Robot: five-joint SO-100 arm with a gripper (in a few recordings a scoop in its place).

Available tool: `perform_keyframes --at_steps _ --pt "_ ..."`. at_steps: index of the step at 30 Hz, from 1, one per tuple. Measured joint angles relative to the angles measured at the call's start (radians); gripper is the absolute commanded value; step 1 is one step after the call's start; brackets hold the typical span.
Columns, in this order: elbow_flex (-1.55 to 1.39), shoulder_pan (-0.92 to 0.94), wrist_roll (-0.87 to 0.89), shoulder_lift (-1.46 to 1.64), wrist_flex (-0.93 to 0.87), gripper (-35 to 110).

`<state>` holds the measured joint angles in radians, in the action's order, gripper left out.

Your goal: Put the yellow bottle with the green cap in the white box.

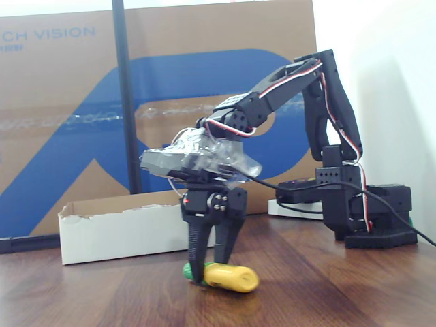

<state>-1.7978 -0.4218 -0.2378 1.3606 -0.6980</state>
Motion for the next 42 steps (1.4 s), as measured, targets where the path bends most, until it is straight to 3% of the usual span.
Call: perform_keyframes --at_steps 7,17,32,42 --pt "-0.009 0.046 -0.011 0.048 -0.015 0" --pt "-0.101 0.195 -0.009 0.442 -0.078 0" --pt "-0.265 0.520 0.086 0.847 -0.110 0" --pt "-0.264 0.851 0.227 0.890 -0.132 0"
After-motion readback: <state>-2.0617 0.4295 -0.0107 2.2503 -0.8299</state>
